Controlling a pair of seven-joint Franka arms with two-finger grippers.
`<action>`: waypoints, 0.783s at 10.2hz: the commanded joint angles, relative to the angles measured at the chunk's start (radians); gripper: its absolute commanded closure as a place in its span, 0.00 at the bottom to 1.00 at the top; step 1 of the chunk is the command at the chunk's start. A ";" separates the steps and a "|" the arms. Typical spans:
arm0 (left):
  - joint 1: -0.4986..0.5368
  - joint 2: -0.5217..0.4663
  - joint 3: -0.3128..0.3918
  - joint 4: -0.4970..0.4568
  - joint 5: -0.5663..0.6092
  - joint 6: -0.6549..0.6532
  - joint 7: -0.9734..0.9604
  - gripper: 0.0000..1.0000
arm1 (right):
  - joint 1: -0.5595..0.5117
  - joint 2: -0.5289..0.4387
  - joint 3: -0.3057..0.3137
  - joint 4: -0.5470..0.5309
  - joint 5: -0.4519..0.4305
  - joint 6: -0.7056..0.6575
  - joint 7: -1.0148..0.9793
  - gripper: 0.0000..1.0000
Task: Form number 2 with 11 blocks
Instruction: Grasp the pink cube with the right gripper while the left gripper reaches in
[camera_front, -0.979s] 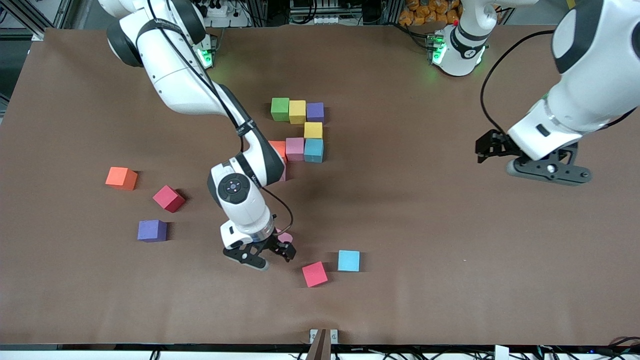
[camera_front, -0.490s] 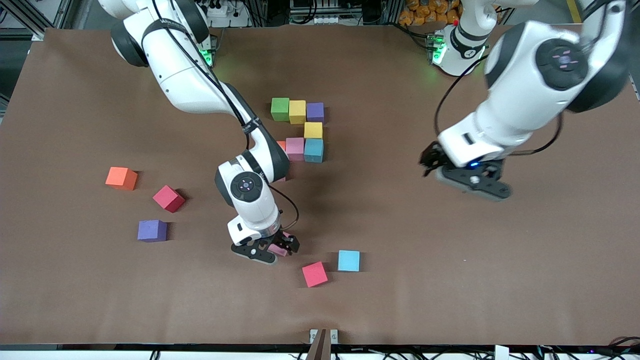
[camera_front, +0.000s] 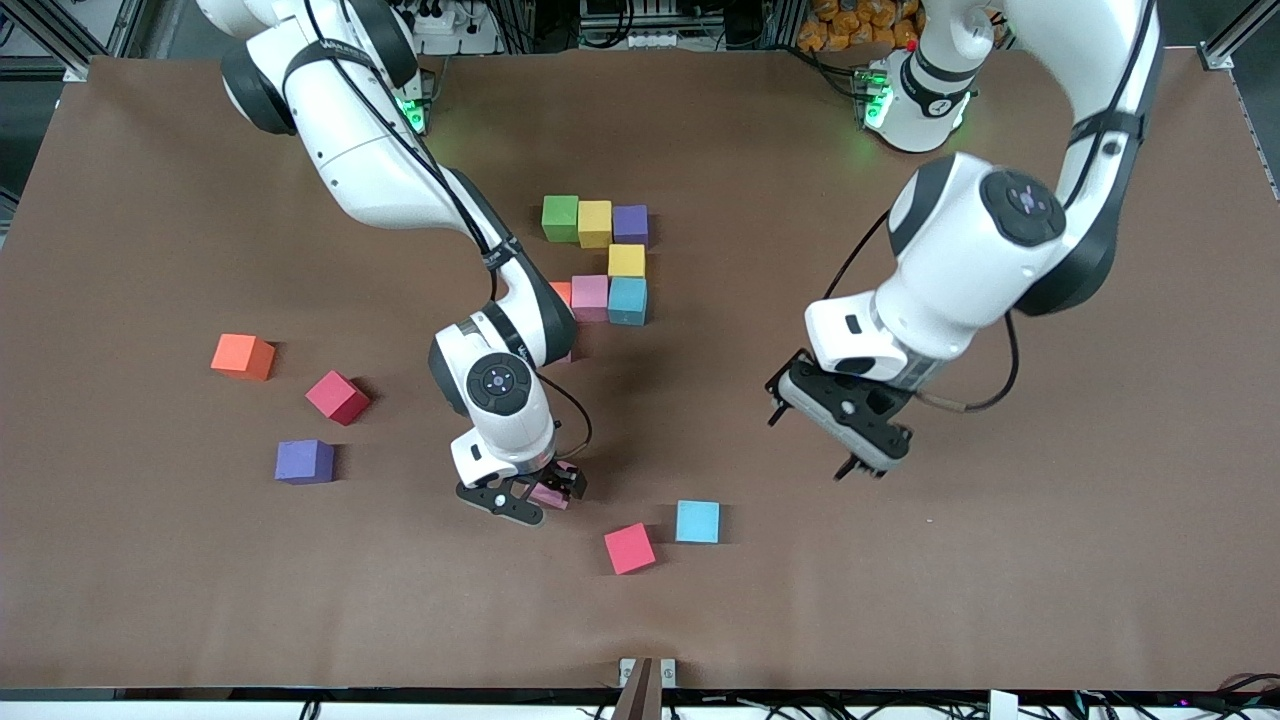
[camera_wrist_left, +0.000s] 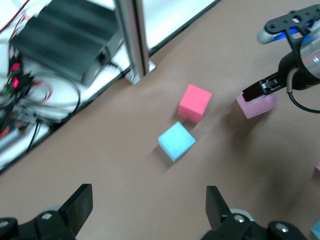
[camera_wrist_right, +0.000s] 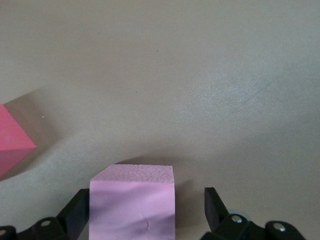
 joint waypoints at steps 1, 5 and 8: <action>0.018 0.116 -0.011 0.058 -0.149 0.145 0.227 0.00 | -0.005 0.003 0.007 0.014 -0.013 -0.012 0.038 0.00; 0.033 0.331 -0.063 0.180 -0.198 0.310 0.389 0.00 | -0.011 0.001 0.007 0.006 -0.010 -0.004 0.041 0.55; 0.053 0.454 -0.164 0.183 -0.306 0.550 0.386 0.00 | -0.011 0.001 0.007 0.003 -0.002 -0.002 0.038 1.00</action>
